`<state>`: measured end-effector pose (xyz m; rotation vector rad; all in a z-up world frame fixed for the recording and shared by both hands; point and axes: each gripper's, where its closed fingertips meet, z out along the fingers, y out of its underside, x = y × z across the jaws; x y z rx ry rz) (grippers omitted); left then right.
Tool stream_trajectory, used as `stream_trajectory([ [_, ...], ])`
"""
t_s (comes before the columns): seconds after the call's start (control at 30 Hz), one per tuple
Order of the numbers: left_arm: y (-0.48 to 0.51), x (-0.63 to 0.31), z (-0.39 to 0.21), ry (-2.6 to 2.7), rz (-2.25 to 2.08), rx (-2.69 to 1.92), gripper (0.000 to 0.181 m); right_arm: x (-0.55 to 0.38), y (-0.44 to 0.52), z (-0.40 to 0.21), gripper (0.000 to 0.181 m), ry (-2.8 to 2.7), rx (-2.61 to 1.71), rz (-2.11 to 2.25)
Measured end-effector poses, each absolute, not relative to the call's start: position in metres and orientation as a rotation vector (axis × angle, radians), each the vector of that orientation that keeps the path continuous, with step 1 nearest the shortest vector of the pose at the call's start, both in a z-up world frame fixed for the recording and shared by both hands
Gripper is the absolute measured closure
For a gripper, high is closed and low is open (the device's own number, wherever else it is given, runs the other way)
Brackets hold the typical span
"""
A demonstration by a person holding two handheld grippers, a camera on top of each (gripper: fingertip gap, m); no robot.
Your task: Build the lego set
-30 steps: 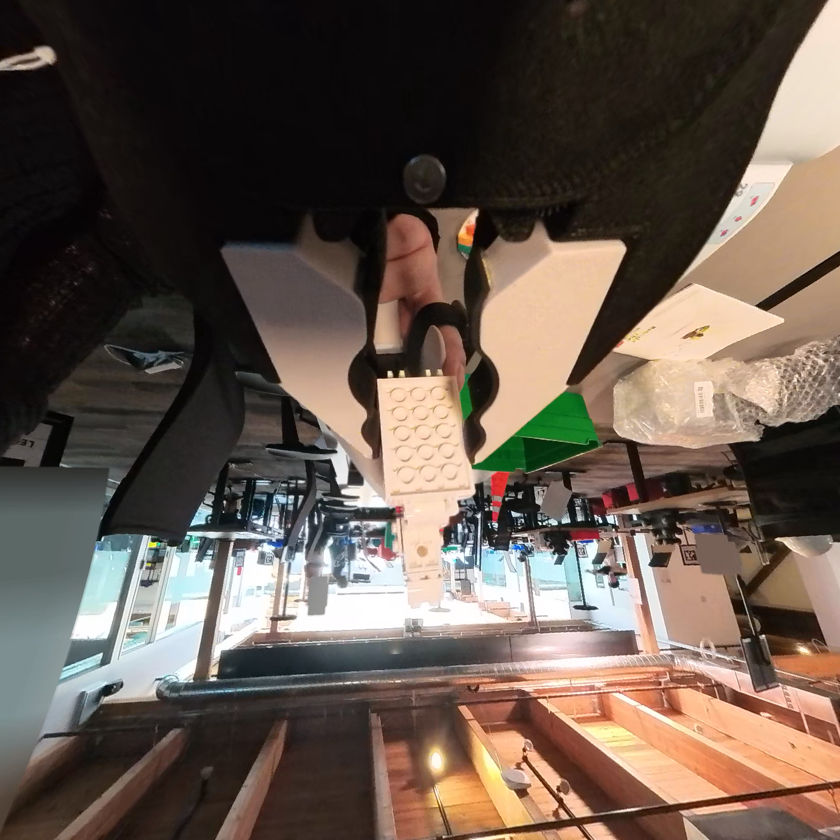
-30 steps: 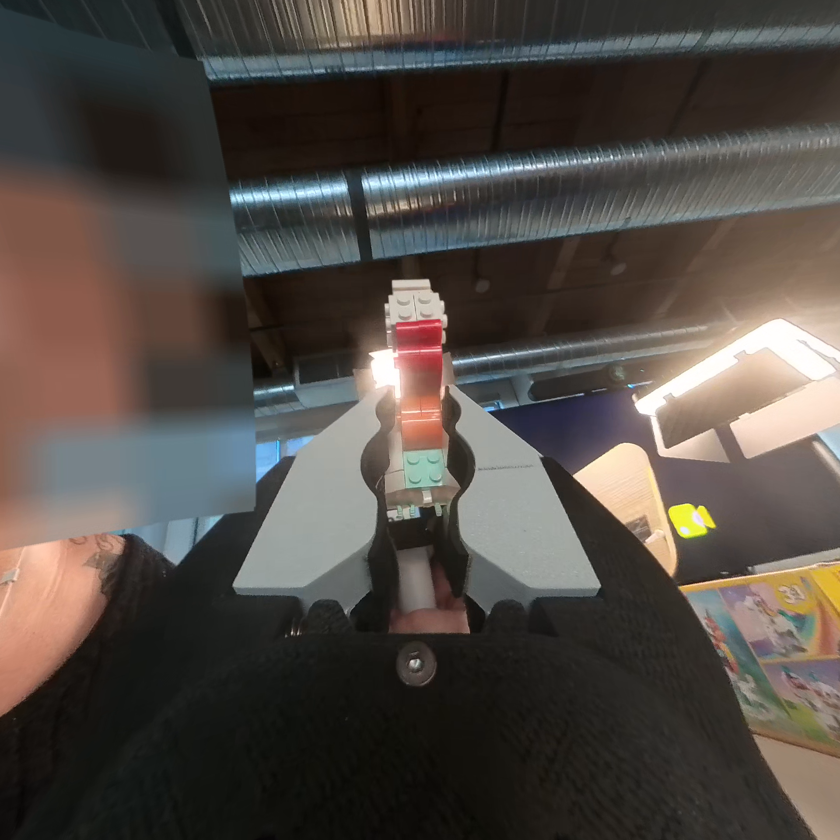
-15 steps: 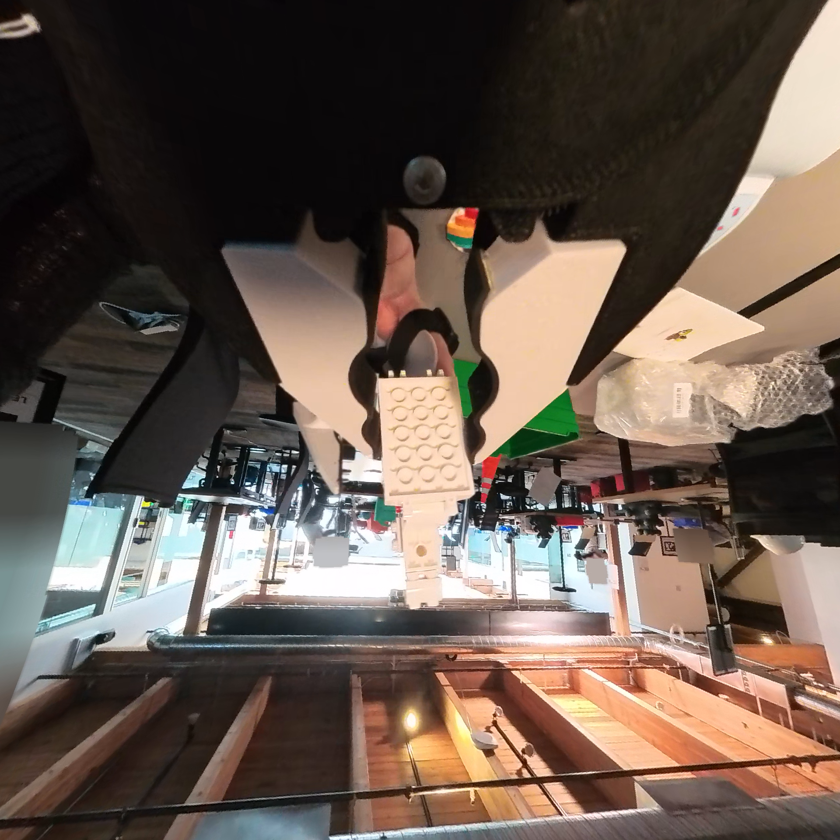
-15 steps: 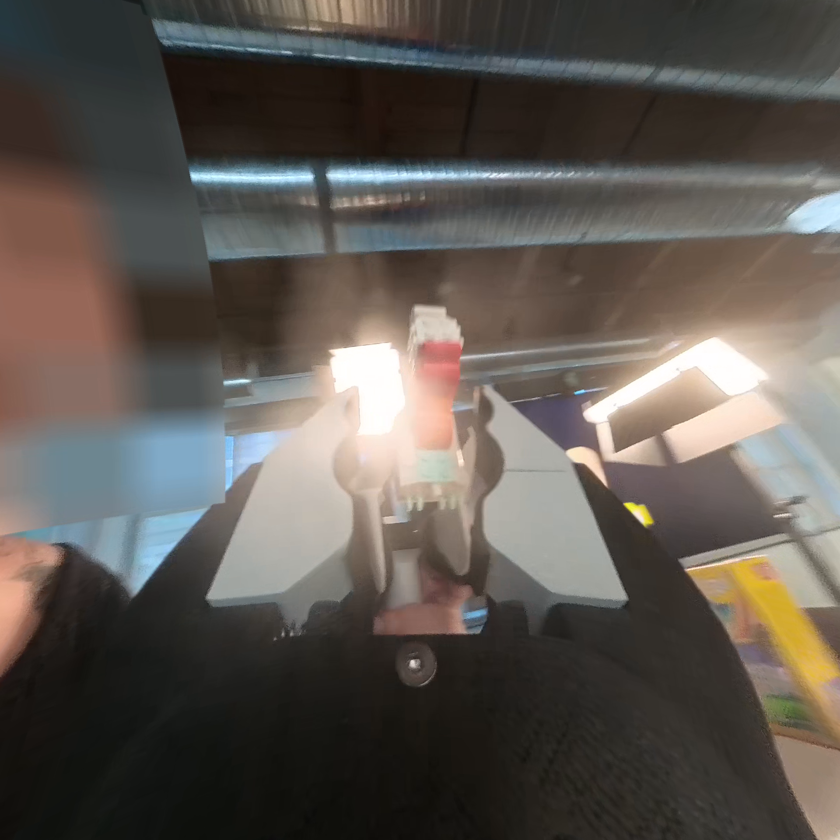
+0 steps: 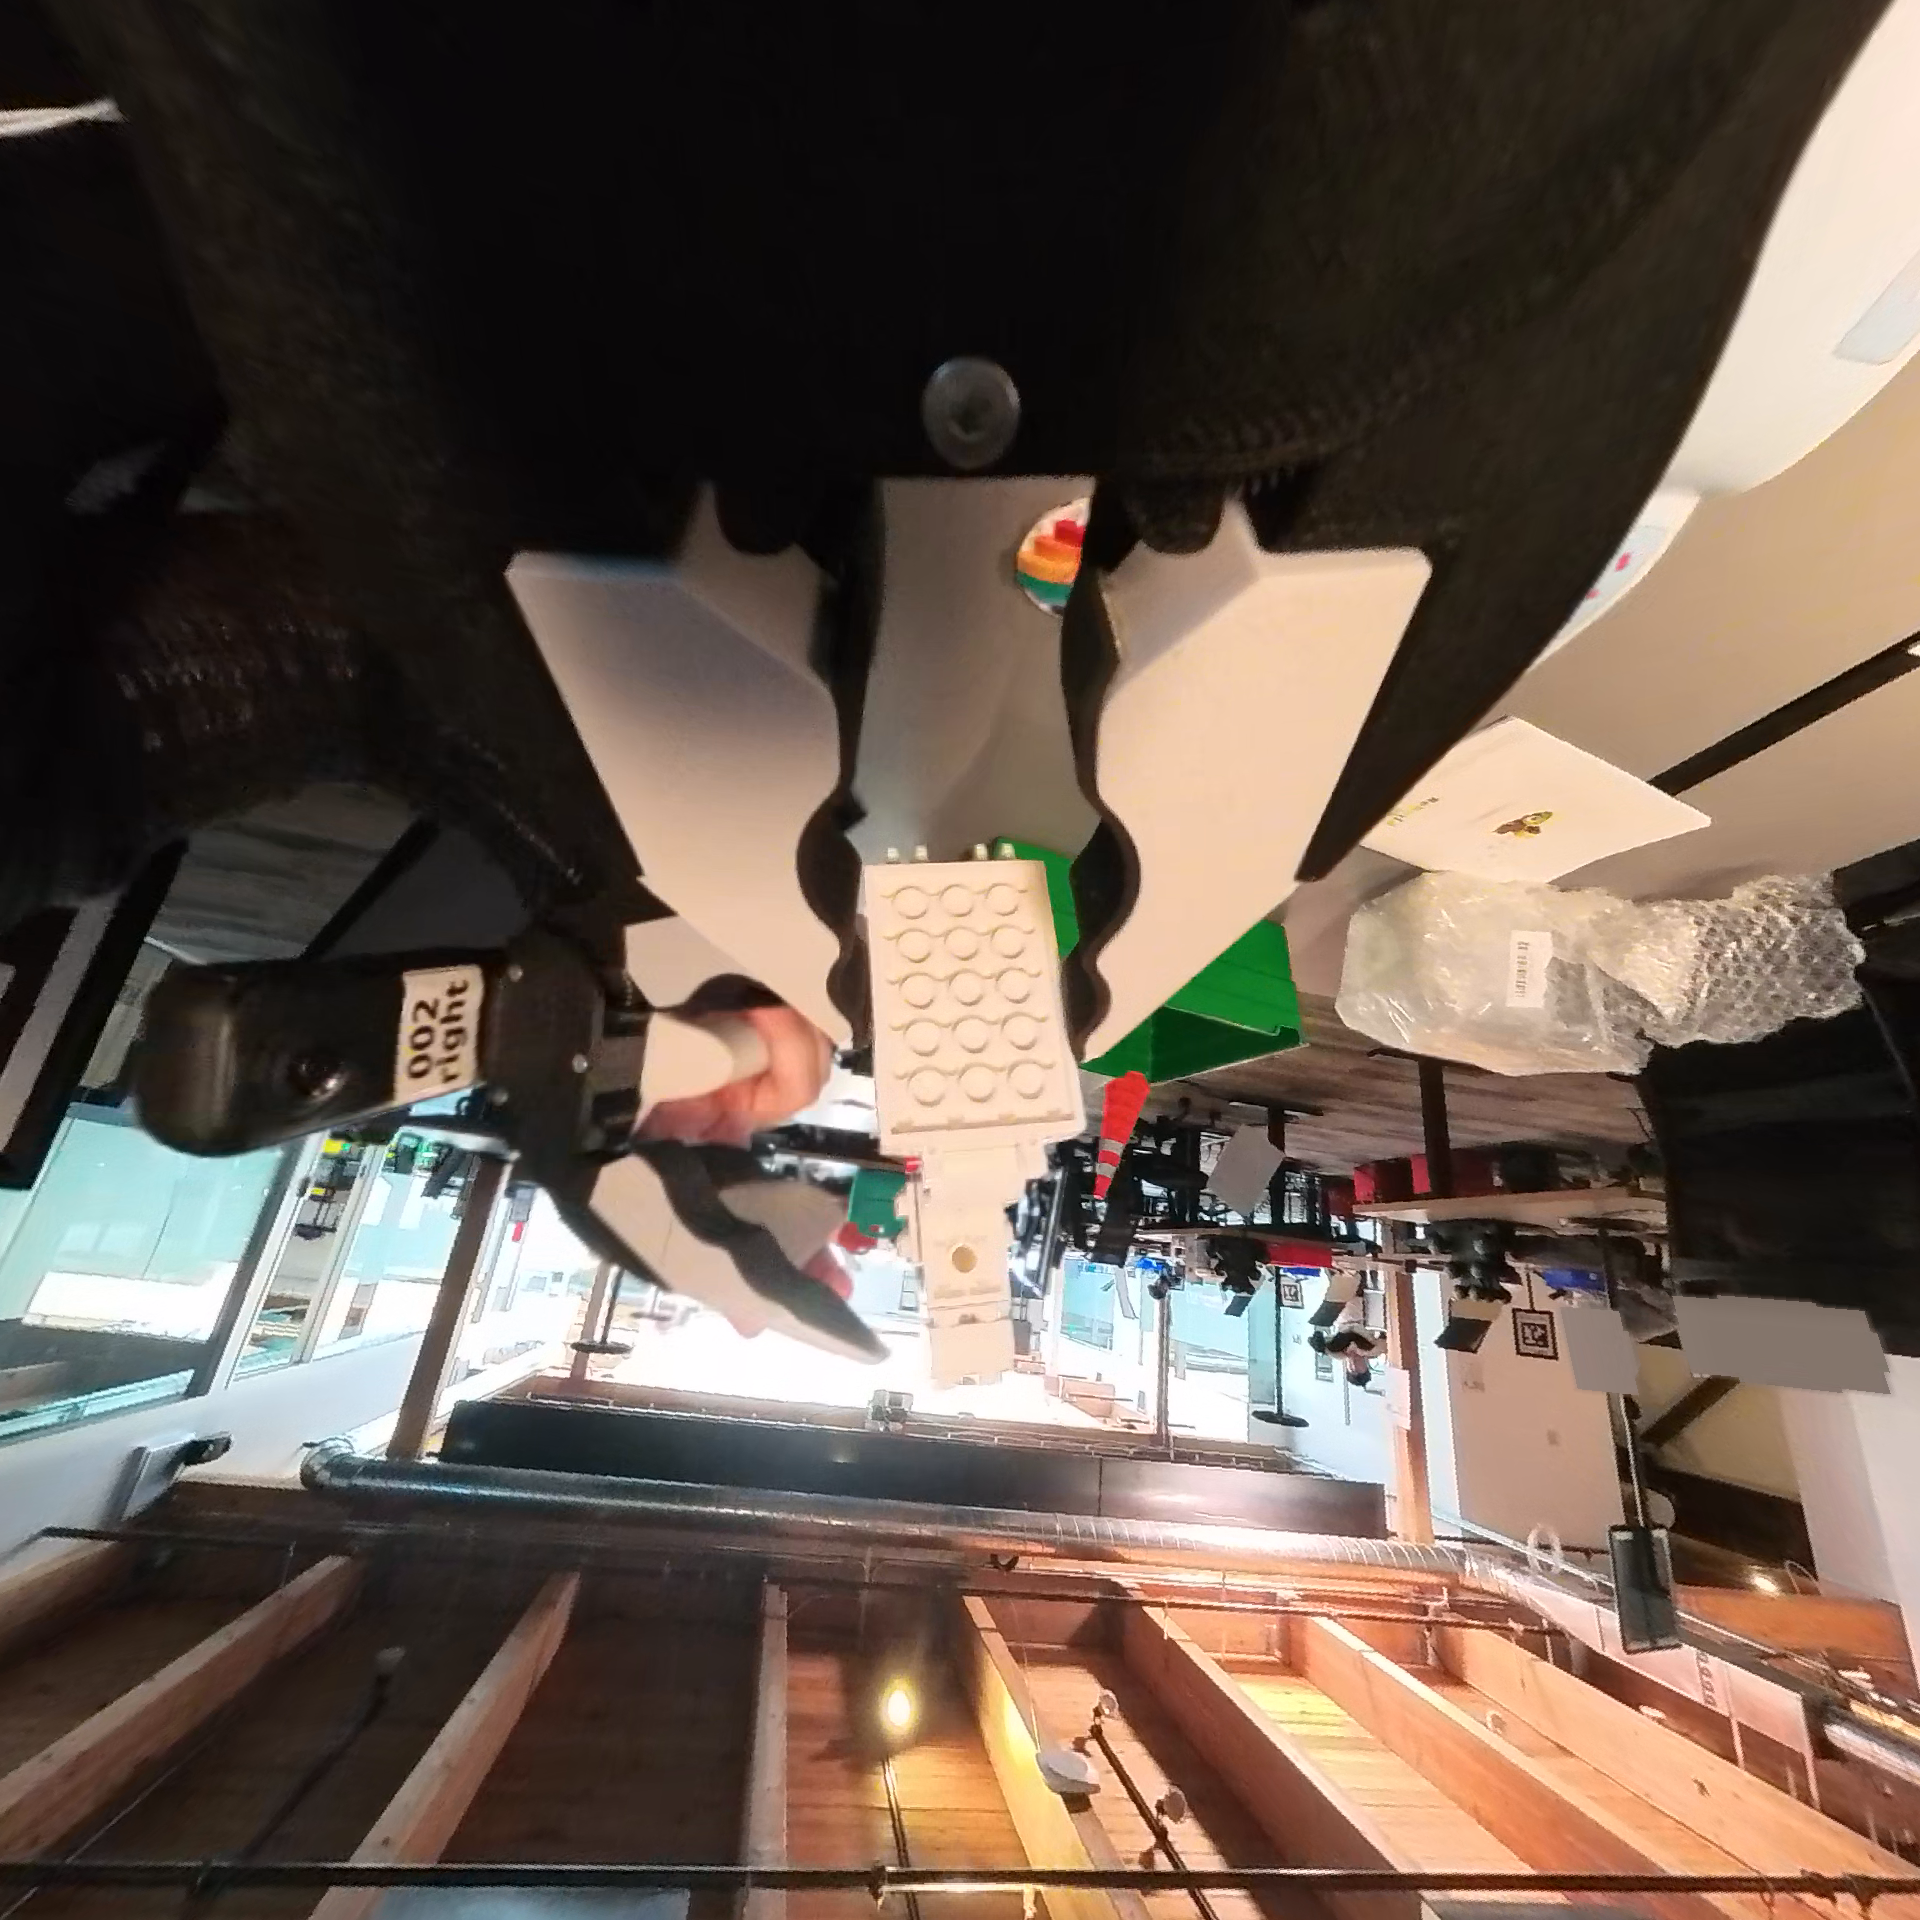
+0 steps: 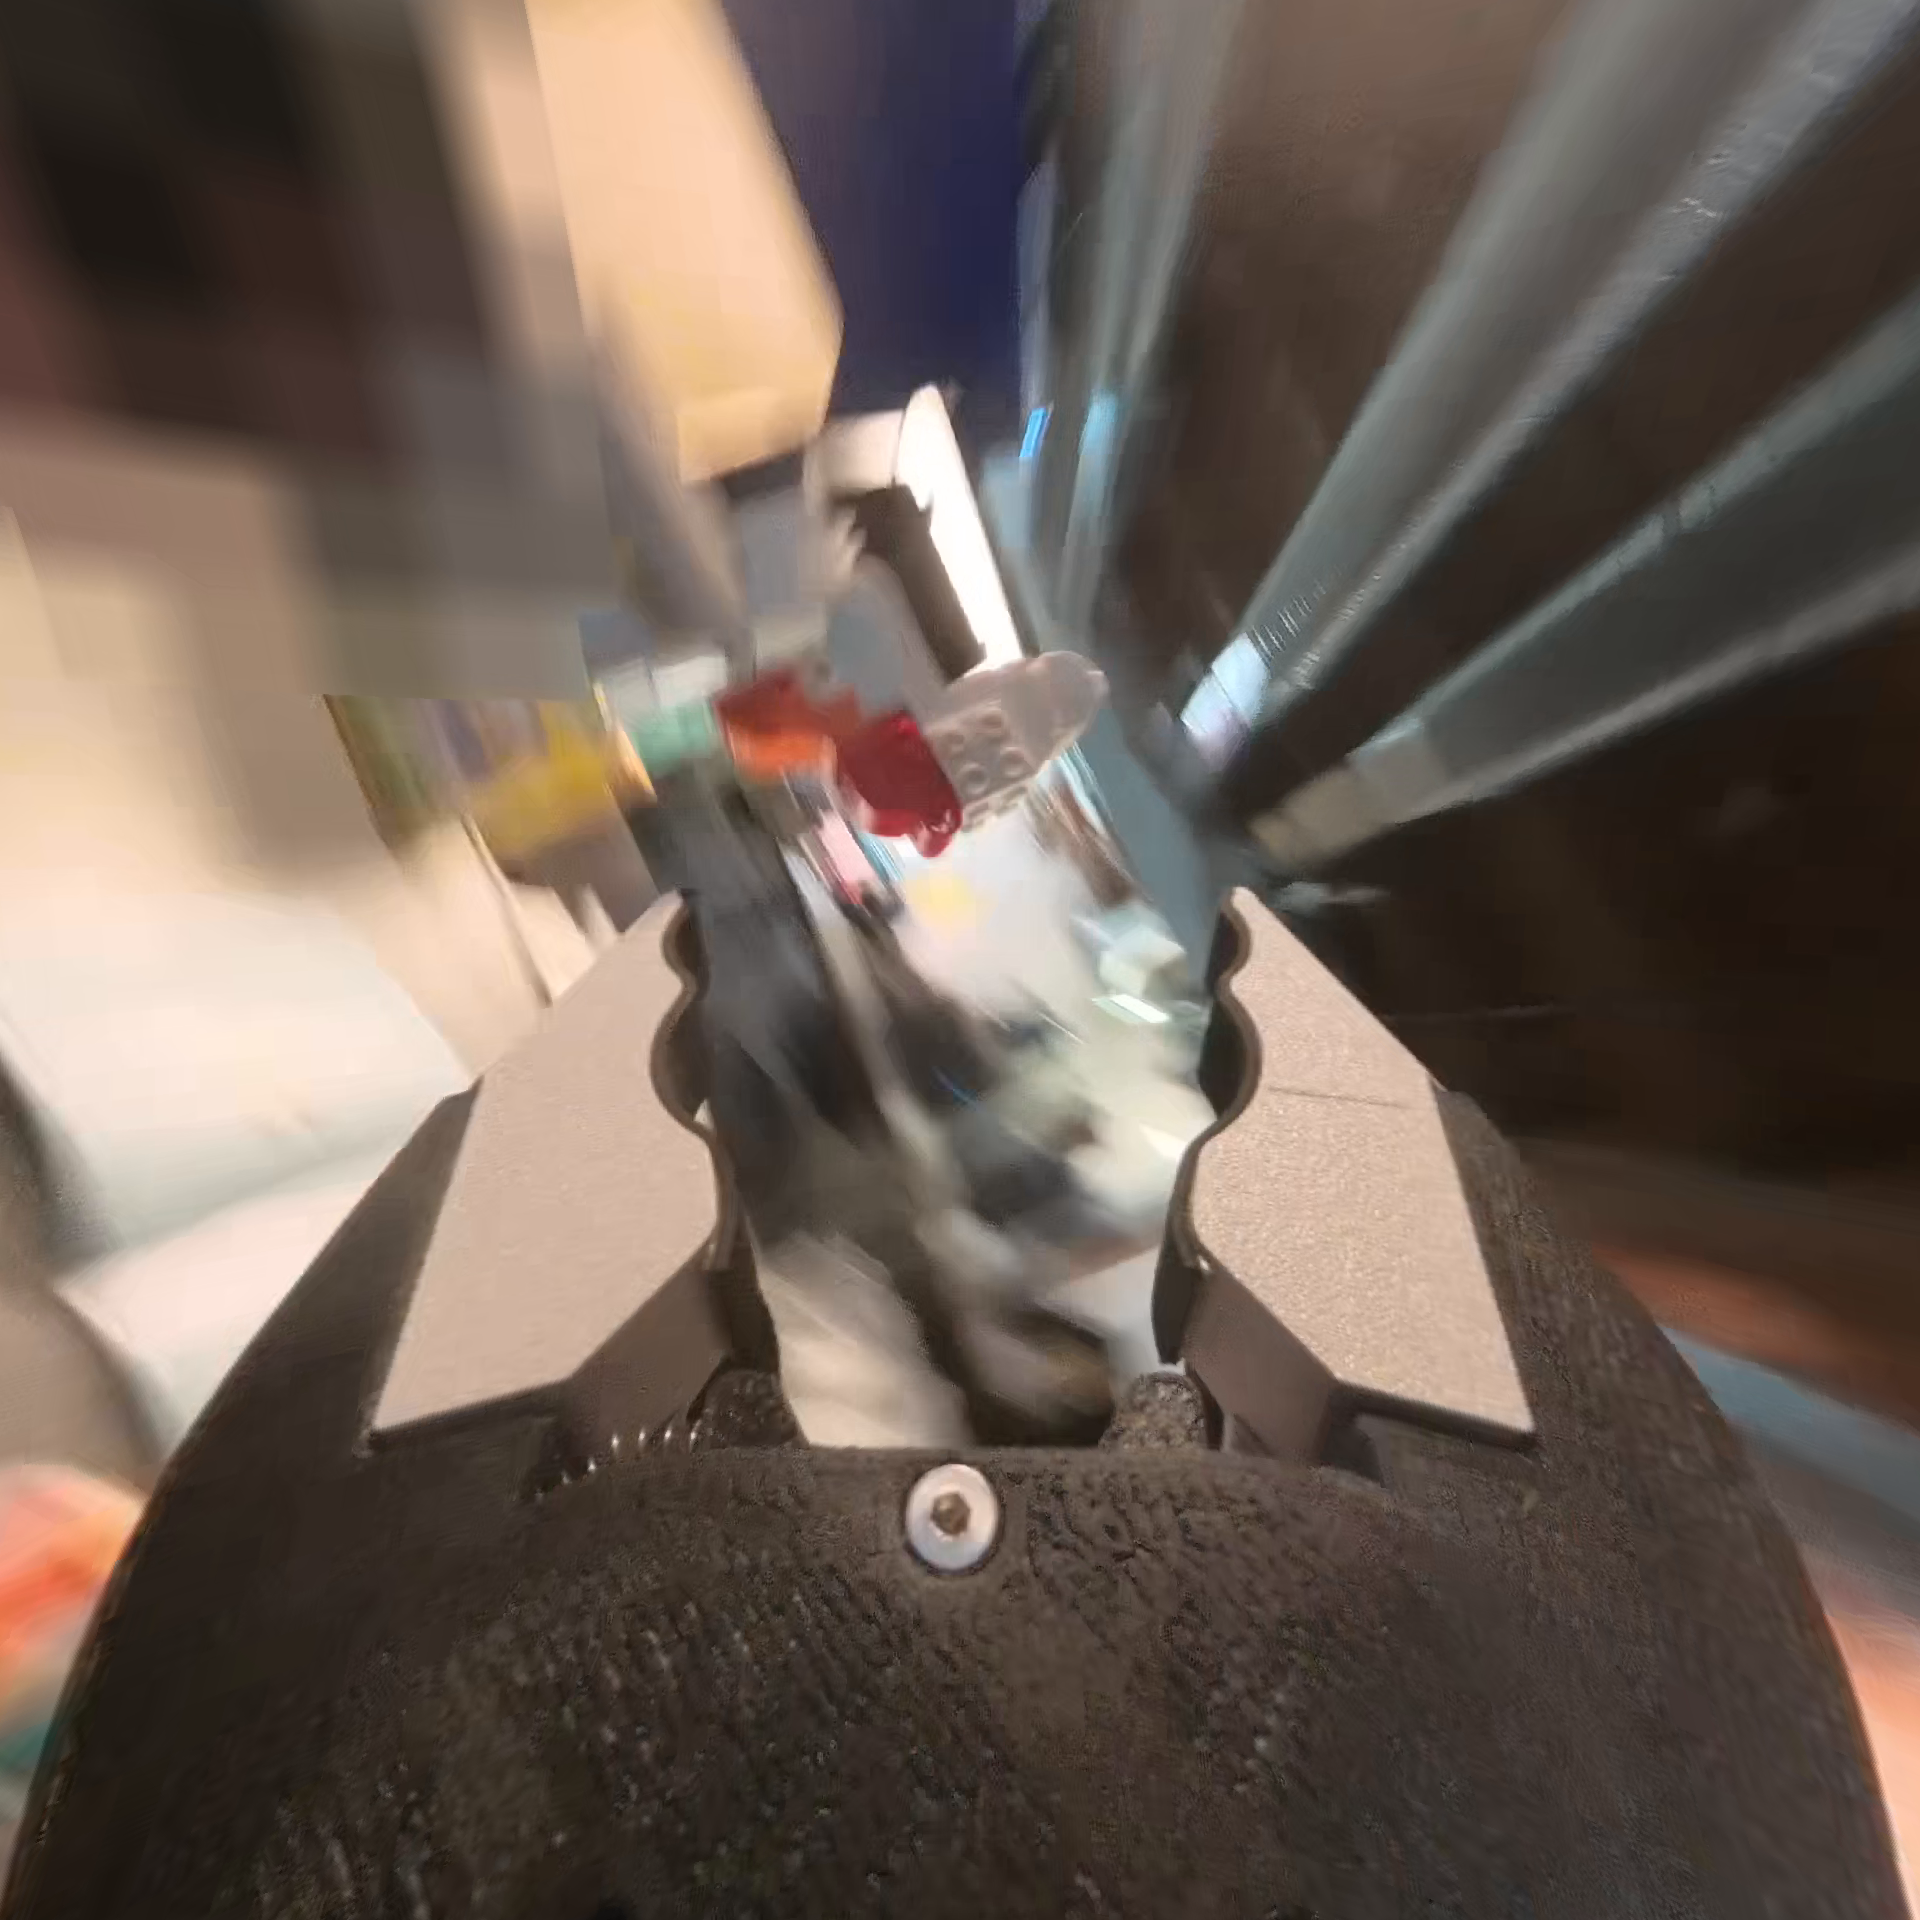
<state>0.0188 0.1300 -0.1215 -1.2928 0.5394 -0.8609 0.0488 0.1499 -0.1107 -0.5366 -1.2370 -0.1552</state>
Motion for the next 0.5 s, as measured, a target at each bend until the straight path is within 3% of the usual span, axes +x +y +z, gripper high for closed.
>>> stream_trajectory([
  [0.2,0.128,0.019,-0.12,0.557,-0.807,-1.292,0.145,0.027,0.156,-0.098,0.085,-1.366,-0.408,-0.515],
  [0.5,0.128,0.023,-0.123,0.58,-0.773,-1.303,0.145,0.015,0.166,-0.094,0.108,-1.423,-0.367,-0.648],
])
